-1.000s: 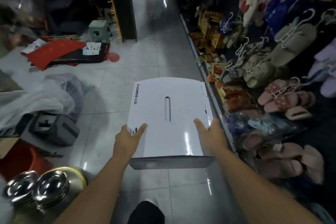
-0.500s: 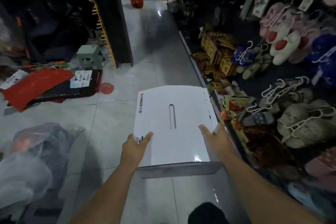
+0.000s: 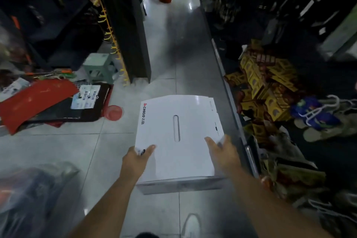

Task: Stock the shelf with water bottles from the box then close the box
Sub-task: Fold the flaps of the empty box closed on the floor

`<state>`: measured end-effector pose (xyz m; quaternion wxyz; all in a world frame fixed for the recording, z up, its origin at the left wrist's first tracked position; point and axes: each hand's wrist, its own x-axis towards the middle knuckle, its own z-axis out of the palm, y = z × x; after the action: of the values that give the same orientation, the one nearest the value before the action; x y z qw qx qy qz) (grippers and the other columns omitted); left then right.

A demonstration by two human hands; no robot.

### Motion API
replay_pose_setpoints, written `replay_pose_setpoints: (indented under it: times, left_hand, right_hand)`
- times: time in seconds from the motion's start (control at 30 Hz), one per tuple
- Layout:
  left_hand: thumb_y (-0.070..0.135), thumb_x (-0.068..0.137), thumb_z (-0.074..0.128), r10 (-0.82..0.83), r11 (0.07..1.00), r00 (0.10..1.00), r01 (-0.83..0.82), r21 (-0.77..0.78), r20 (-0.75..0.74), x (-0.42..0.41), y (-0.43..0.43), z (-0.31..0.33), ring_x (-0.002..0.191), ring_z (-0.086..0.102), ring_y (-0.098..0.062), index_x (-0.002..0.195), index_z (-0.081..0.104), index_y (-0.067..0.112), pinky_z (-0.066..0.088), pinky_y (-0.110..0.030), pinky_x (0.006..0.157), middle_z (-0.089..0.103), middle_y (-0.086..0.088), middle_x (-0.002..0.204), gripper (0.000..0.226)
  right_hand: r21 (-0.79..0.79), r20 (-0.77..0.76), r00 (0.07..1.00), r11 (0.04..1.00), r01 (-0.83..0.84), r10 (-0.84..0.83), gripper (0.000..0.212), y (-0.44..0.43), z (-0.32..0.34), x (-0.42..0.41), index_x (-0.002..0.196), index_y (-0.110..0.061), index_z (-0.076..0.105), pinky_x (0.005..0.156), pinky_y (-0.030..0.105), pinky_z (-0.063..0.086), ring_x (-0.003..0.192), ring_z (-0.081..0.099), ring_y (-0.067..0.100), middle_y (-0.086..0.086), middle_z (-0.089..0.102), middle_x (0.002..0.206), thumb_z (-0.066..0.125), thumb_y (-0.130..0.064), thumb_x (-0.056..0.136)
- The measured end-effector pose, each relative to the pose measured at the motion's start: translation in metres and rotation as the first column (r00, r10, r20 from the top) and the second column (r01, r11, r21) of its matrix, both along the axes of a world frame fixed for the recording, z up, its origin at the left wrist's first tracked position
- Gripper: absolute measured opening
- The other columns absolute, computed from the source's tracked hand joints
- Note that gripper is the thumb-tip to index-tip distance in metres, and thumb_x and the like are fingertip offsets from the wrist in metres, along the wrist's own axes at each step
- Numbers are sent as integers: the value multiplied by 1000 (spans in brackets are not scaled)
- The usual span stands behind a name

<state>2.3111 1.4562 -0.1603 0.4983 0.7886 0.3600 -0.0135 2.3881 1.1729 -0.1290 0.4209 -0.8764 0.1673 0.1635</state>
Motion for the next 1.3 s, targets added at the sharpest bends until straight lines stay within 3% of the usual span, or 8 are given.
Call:
replay_pose_setpoints:
  times: [0.2,0.4,0.53,0.63,0.73,1.03,1.2,1.3]
  left_hand:
    - [59,83,76,1,999,1000,-1,-49,9,179,47,-21,67,66,-21,83,57,13,47,-19,45,68,-3,78,50]
    - [83,68,69,-43,996,999,40,-74,-31,380,111,-117,77,70,-18,96,65,15,56,-29,65,73,3,83,74]
    - [52,86,77,-111,989,987,97,-113,-118,500,143,-177,79,67,-14,104,62,12,43,-12,51,72,3,90,46]
    - [39,87,79,-159,978,975,135,-156,-154,577,161,-225,73,72,-16,92,72,7,48,-25,63,75,6,75,33]
    - [27,90,79,-159,977,973,131,-169,-165,642,169,-289,56,65,-1,81,74,9,49,-25,59,72,10,64,21]
    - [47,83,82,-90,996,986,86,-37,-138,750,167,-537,69,63,-16,84,66,17,49,-30,61,68,6,76,34]
    - [52,81,82,-94,995,967,81,-65,-235,747,155,-639,60,57,-22,76,57,15,49,-36,63,59,6,63,45]
    - [67,75,79,-185,983,935,172,-69,-304,727,149,-682,52,63,-27,80,59,2,50,-32,55,54,-13,61,68]
  right_hand:
    - [21,-49,999,1000,-22,23,72,55,-18,190,126,-27,39,92,48,55,106,61,24,1,55,120,55,-79,79]
    - [134,-65,998,990,32,-24,69,101,-121,380,104,-27,41,82,45,57,84,60,19,3,57,96,67,-81,70]
    - [177,-138,990,984,-3,28,42,124,-179,497,102,-42,42,81,28,50,84,56,5,-13,54,97,76,-55,83]
    - [143,-167,985,988,63,-39,33,140,-231,576,100,-11,50,58,12,46,64,54,-1,-3,53,81,79,-24,89]
    - [113,-171,984,991,68,-49,41,152,-305,641,97,-10,49,67,23,47,75,57,14,-3,57,80,81,-32,85]
    - [157,-160,987,986,58,-33,72,152,-567,743,135,-16,46,107,37,44,124,54,19,1,58,132,76,-54,82]
    - [164,-201,980,986,38,-4,33,139,-645,741,108,-15,48,67,9,50,85,60,12,9,61,105,72,-32,93]
    - [115,-223,974,993,-11,37,47,127,-674,729,120,-12,50,87,35,56,97,66,22,6,65,110,79,-29,87]
